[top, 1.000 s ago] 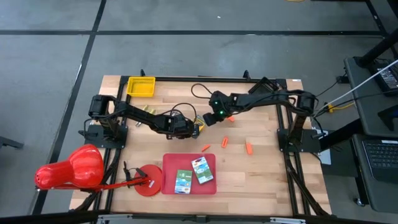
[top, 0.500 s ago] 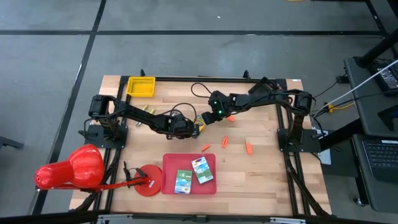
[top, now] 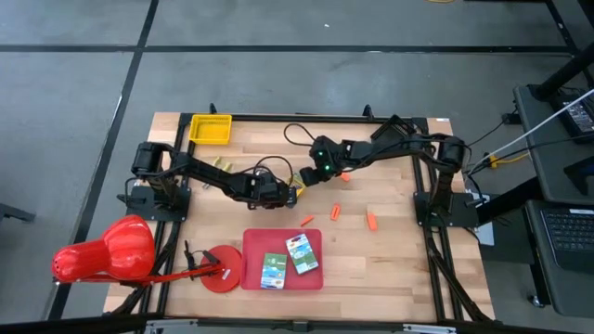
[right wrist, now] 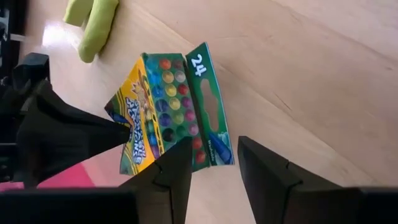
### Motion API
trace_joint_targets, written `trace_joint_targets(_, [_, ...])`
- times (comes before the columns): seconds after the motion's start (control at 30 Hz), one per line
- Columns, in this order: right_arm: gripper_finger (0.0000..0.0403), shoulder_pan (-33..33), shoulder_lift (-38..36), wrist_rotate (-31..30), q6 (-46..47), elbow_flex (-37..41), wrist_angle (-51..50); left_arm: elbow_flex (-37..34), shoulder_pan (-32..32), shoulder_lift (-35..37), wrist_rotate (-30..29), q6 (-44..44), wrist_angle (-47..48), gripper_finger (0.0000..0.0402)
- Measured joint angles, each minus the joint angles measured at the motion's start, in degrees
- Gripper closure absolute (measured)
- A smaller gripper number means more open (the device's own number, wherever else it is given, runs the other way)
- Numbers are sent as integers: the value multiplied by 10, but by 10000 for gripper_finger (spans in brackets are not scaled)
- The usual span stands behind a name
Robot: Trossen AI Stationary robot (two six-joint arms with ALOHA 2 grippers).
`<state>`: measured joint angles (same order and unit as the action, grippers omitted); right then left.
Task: Pick & Place School Supplies
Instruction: Put the yellow crayon box into the pink bin
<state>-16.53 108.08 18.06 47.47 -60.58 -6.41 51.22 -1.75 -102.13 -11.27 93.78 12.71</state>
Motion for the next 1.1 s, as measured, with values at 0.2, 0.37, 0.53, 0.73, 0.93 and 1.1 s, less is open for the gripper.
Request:
trace_joint_targets(0.2, [268, -1, -1, 7, 3, 0, -2, 0, 0, 0, -1, 1, 1, 399])
trace_joint_targets(0.37, [268, -1, -1, 6, 11, 0, 2, 0, -1, 0, -2, 1, 1, 399])
trace_joint_targets(0.53, [268, -1, -1, 6, 16, 0, 14, 0, -1, 0, -2, 2, 1, 399])
trace_joint_targets(0.73, [268, -1, -1, 9, 18, 0, 17, 0, -1, 0, -5, 2, 1, 399])
trace_joint_targets(0.93, [268, 7, -1, 10, 23, 0, 17, 0, -3, 0, -9, 2, 2, 399])
trace_joint_targets(1.1, [283, 15, 1, 4, 27, 0, 17, -1, -10, 0, -17, 8, 4, 399])
